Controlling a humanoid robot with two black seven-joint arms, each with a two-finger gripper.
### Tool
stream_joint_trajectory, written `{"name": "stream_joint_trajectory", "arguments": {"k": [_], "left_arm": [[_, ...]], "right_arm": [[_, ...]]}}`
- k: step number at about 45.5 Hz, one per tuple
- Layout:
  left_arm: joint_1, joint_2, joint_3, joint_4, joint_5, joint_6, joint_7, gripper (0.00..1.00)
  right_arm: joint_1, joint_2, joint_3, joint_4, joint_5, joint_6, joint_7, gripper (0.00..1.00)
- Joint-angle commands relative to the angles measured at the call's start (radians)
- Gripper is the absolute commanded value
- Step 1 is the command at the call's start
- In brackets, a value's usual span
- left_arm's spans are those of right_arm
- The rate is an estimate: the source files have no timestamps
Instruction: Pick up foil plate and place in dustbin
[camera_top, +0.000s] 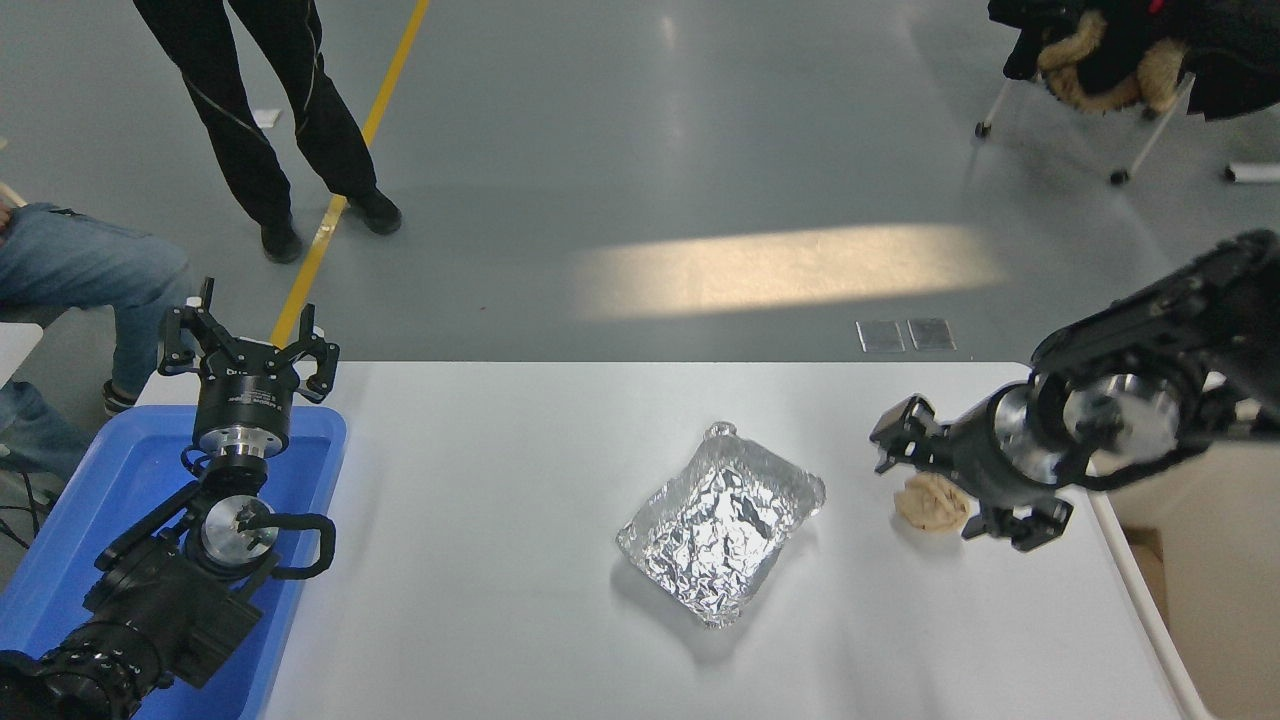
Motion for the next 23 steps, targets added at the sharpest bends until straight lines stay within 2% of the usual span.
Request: {"name": "stream_joint_trajectory", "arguments": {"k": [1,13,23], "left_arm": [[0.0,0.0,0.0,0.0,0.0,0.0,0.0,0.99],[0.0,0.0,0.0,0.0,0.0,0.0,0.0,0.99],[0.0,0.0,0.0,0.001,0.0,0.0,0.0,0.99]], "right_arm": [[-0.242,0.07,0.124,-0.158,0.036,-0.115,0.0,0.97],[-0.421,0.144,0.253,-0.324,0.031,-0.212,0.001,0.93],[-0.49,0.188,0.283,-0.43,0.02,-0.216,0.003,0.93]]}}
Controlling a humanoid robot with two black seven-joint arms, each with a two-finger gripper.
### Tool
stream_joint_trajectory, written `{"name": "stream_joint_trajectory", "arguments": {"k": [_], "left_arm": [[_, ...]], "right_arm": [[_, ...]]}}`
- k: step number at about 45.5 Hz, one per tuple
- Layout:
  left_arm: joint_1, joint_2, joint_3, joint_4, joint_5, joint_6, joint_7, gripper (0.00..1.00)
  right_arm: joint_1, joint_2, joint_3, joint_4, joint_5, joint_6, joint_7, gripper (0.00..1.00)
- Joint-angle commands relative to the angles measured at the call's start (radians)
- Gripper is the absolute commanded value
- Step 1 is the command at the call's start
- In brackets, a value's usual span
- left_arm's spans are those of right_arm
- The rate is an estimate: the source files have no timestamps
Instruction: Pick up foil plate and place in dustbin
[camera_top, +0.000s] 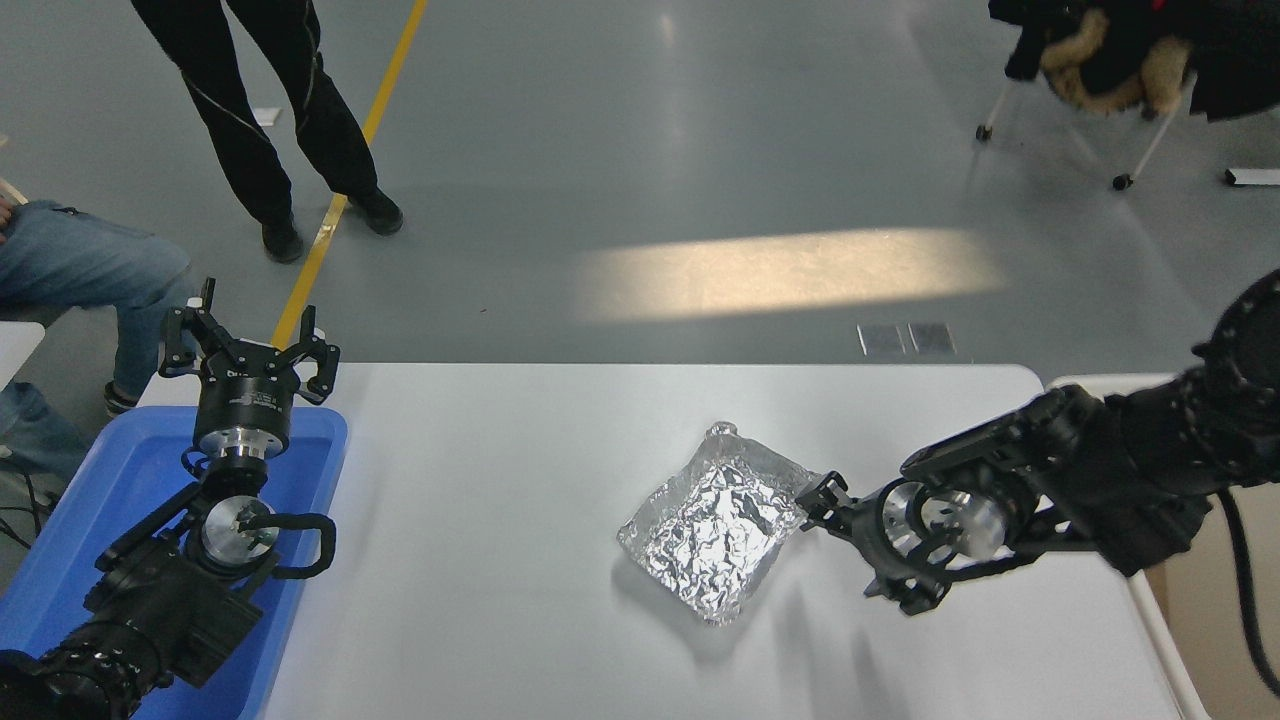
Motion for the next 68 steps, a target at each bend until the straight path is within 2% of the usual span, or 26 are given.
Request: {"name": "stream_joint_trajectory", "arguments": {"k": [1,5,8,14,16,20,24,25,38,47,60,68], "left_arm": [[0.0,0.0,0.0,0.001,0.0,0.0,0.0,0.99],[0.0,0.0,0.0,0.0,0.0,0.0,0.0,0.99],[0.0,0.0,0.0,0.001,0.0,0.0,0.0,0.99],[0.0,0.0,0.0,0.0,0.0,0.0,0.0,0.99],[0.0,0.0,0.0,0.0,0.0,0.0,0.0,0.99],[0.0,0.0,0.0,0.0,0.0,0.0,0.0,0.99],[0.0,0.0,0.0,0.0,0.0,0.0,0.0,0.99],[0.0,0.0,0.0,0.0,0.0,0.0,0.0,0.99],[0.0,0.0,0.0,0.001,0.0,0.0,0.0,0.99],[0.0,0.0,0.0,0.0,0.0,0.0,0.0,0.99],[0.0,0.0,0.0,0.0,0.0,0.0,0.0,0.99],[0.0,0.0,0.0,0.001,-0.001,0.0,0.0,0.99]], "right_arm": [[-0.106,0.055,0.066,-0.121,-0.003,-0.035,0.0,0.93],[-0.107,0.058,0.096,-0.129,-0.007,-0.035,0.0,0.88],[-0.115,0.061,0.111,-0.149,-0.008,-0.035,0.0,0.79],[-0.149,0.094,0.12,-0.21,-0.01,-0.032,0.0,0.76],[-0.156,0.096,0.122,-0.224,-0.011,-0.03,0.0,0.72],[-0.161,0.096,0.12,-0.23,-0.013,-0.023,0.0,0.47],[-0.161,0.096,0.12,-0.227,-0.023,-0.014,0.0,0.02],[-0.161,0.096,0.12,-0.228,-0.028,-0.009,0.0,0.0],[-0.141,0.096,0.122,-0.205,-0.063,-0.015,0.002,0.0],[-0.042,0.094,0.117,-0.092,-0.068,-0.02,0.002,0.0],[0.395,-0.12,0.007,0.374,-0.128,-0.001,0.005,0.0],[0.702,-0.228,-0.122,0.532,-0.135,0.153,0.005,0.0]]}}
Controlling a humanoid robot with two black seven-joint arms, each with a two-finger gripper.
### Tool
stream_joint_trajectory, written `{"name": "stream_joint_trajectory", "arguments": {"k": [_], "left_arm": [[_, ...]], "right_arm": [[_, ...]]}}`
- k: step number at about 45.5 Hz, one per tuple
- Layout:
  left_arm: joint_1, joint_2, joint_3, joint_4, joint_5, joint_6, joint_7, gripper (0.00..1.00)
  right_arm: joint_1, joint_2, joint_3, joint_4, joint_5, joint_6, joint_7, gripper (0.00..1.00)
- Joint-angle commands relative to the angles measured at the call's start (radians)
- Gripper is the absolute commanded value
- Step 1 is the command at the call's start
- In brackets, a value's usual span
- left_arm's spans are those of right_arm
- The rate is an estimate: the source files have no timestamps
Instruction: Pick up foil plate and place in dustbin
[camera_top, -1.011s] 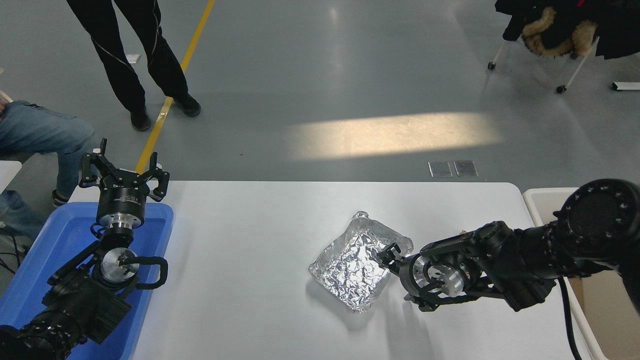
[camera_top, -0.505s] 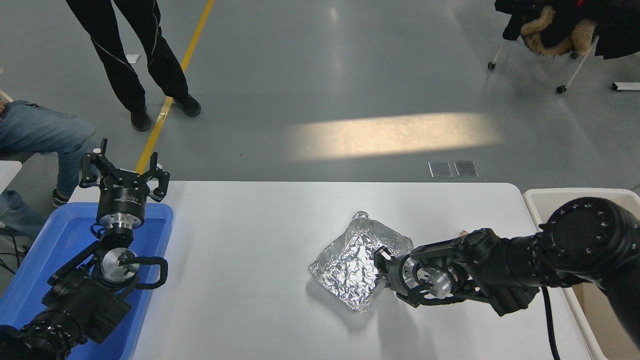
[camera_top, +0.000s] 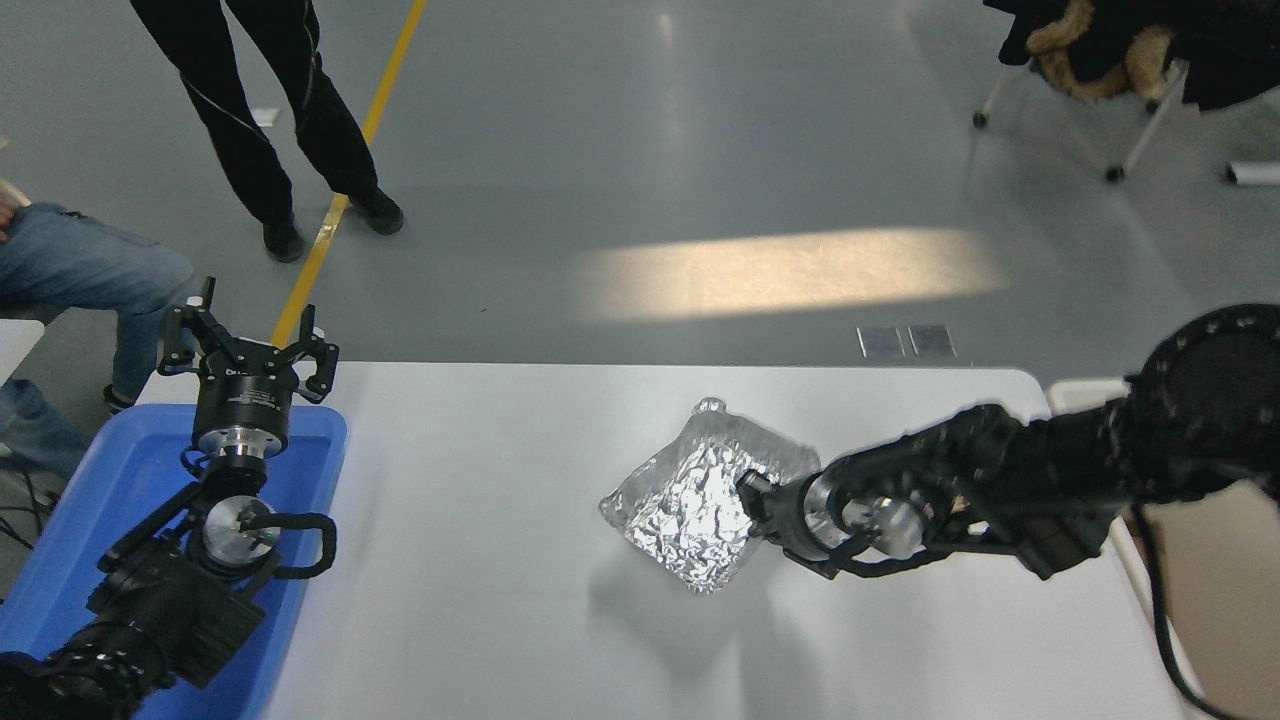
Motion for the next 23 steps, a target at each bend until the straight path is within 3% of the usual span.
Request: {"name": "stream_joint_trajectory", "arguments": {"k": [1,14,23], "left_arm": [[0.0,0.0,0.0,0.0,-0.002,0.0,0.0,0.99],[0.0,0.0,0.0,0.001,-0.002,0.001,0.0,0.99],[0.002,0.0,0.0,0.001,-0.002,0.001,0.0,0.99]], "right_arm": [[0.403,-0.147,-0.15,0.255,-0.023,0.158,0.001,0.0],[0.828,-0.199,-0.315,0.269,-0.025,0.621,0.004,0.0],[0.996,-0.218,-0.387,0.269,-0.06,0.802,0.004,0.0]]}}
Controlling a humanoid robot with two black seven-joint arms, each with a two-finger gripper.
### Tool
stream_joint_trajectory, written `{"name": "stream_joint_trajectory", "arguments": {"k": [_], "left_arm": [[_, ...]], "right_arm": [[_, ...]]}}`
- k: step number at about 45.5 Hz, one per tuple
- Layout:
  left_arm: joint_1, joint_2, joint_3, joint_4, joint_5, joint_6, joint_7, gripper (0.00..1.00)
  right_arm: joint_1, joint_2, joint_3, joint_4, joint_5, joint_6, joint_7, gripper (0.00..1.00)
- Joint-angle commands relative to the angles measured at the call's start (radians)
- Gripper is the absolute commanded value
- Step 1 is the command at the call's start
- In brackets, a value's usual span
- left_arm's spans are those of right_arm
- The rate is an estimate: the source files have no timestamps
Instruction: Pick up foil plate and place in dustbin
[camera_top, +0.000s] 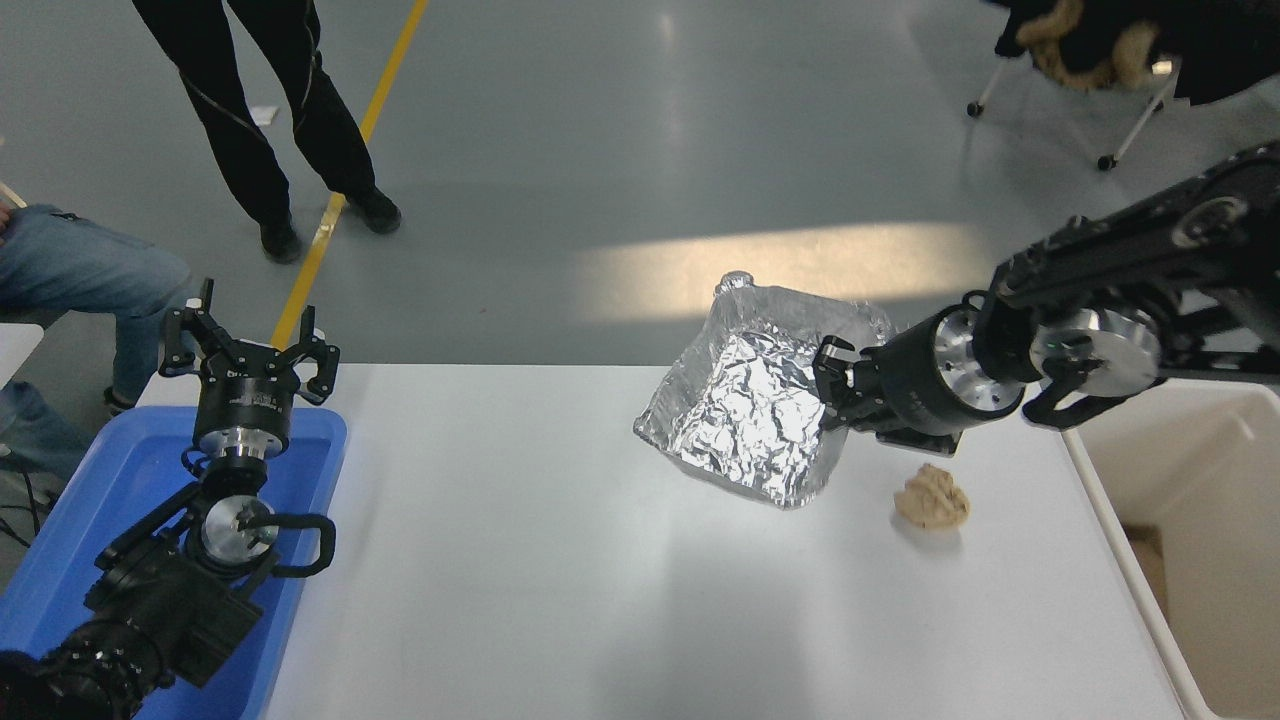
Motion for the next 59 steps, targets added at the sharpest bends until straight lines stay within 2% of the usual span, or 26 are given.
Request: {"name": "stream_joint_trajectory", "arguments": {"k": [1,7,13,23,38,43,50,59], "left_arm": [[0.0,0.0,0.0,0.0,0.0,0.001,0.0,0.99],[0.0,0.0,0.0,0.0,0.0,0.0,0.0,0.99],[0.001,0.0,0.0,-0.001,0.0,0.0,0.0,0.99],[0.0,0.0,0.0,0.0,0.0,0.0,0.0,0.99],[0.0,0.0,0.0,0.0,0.0,0.0,0.0,0.99],[0.0,0.0,0.0,-0.001,0.0,0.0,0.0,0.99],[0.0,0.0,0.0,-0.001,0.0,0.0,0.0,0.99],[0.0,0.0,0.0,-0.001,0.0,0.0,0.0,0.99]], "right_arm": [[0.272,-0.036,-0.109,0.025,-0.033,0.269,0.001,0.0],[0.307,-0.037,-0.133,0.023,-0.037,0.303,0.001,0.0],[0.26,-0.037,-0.152,0.014,-0.061,0.264,0.001,0.0],[-0.051,-0.083,-0.259,-0.09,-0.092,0.007,0.001,0.0],[-0.562,-0.255,-0.23,-0.403,-0.072,-0.319,-0.001,0.0],[-0.736,-0.32,-0.174,-0.536,-0.04,-0.376,-0.001,0.0],[-1.07,-0.398,-0.02,-0.788,0.094,-0.43,-0.001,0.0],[-1.461,-0.41,0.277,-1.067,0.1,-0.436,-0.001,0.0]]}}
